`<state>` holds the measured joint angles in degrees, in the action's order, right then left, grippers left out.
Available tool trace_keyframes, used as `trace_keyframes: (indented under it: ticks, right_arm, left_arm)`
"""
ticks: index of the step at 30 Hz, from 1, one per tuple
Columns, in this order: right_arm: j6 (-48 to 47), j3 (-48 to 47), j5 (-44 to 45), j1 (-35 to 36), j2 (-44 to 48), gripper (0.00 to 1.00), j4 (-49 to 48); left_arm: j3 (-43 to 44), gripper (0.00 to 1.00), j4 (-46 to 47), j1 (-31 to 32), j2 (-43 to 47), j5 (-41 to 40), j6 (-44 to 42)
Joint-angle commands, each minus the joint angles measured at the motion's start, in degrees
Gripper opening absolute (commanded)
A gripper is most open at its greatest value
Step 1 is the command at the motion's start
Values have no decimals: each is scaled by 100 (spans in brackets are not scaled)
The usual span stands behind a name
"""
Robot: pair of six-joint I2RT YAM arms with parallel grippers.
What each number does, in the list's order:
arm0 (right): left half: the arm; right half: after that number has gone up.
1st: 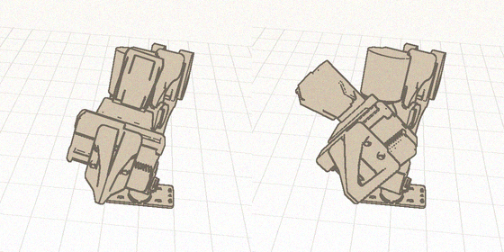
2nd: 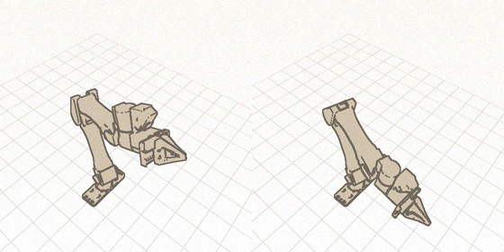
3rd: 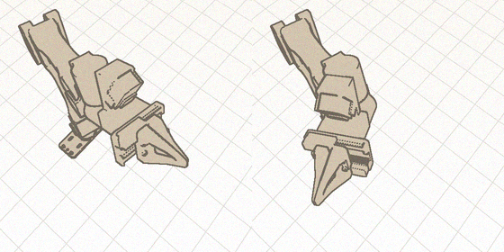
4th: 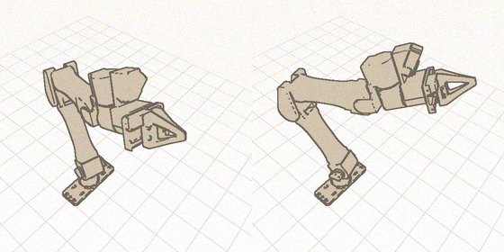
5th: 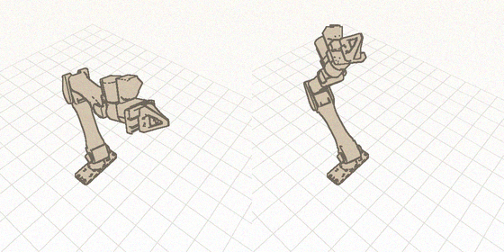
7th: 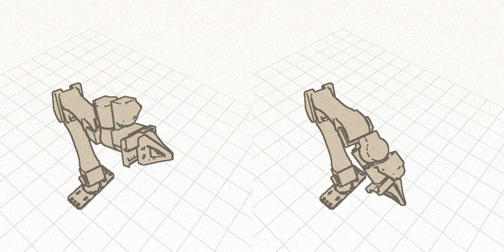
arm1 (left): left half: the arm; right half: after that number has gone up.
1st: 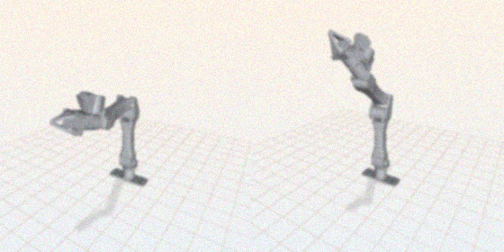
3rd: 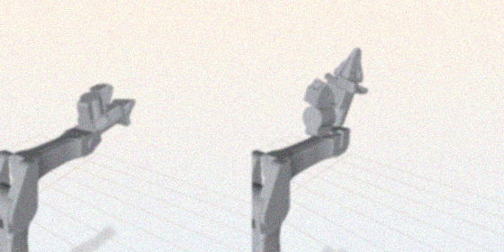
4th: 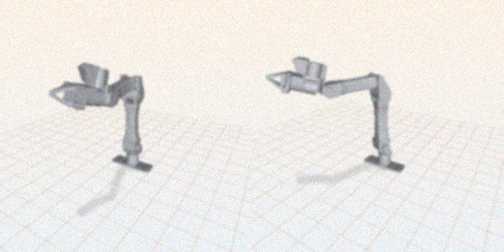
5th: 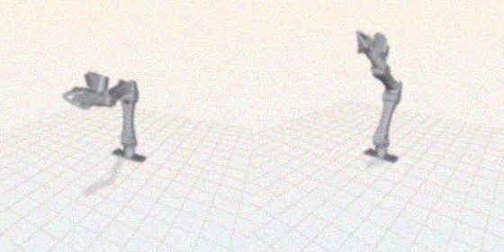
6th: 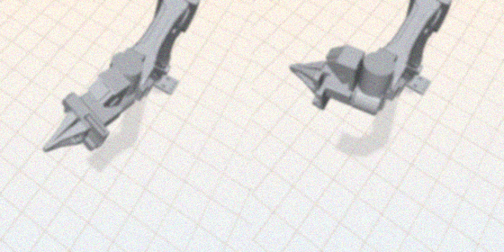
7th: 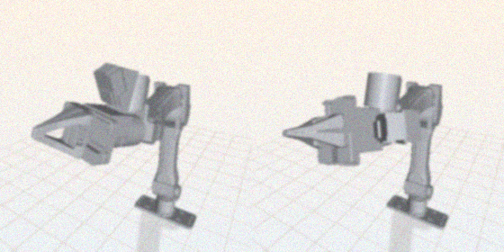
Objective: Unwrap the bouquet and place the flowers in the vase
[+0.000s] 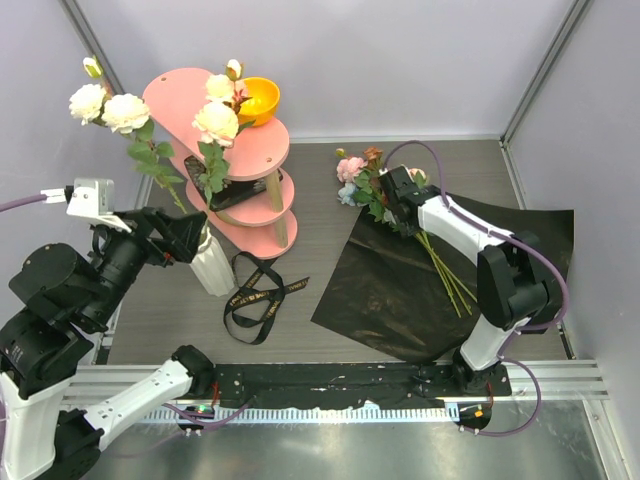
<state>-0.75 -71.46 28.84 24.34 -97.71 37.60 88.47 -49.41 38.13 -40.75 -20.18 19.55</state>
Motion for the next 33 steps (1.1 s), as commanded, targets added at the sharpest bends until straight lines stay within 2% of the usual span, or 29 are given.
trace_keyframes:
  ticks: [1,26,33]
  right_arm:
    - [-267,-96,-45,1,-11,41,-315]
    - [-373,-61,-704,-316,-600,25,-561]
    - [-390,-43,-687,-316,-688,27,-614]
  left_arm:
    - [4,88,-34,-7,67,357,58]
    - [-75,89,-16,-16,147,577,101]
    - [-93,89,-34,-7,155,586,93]
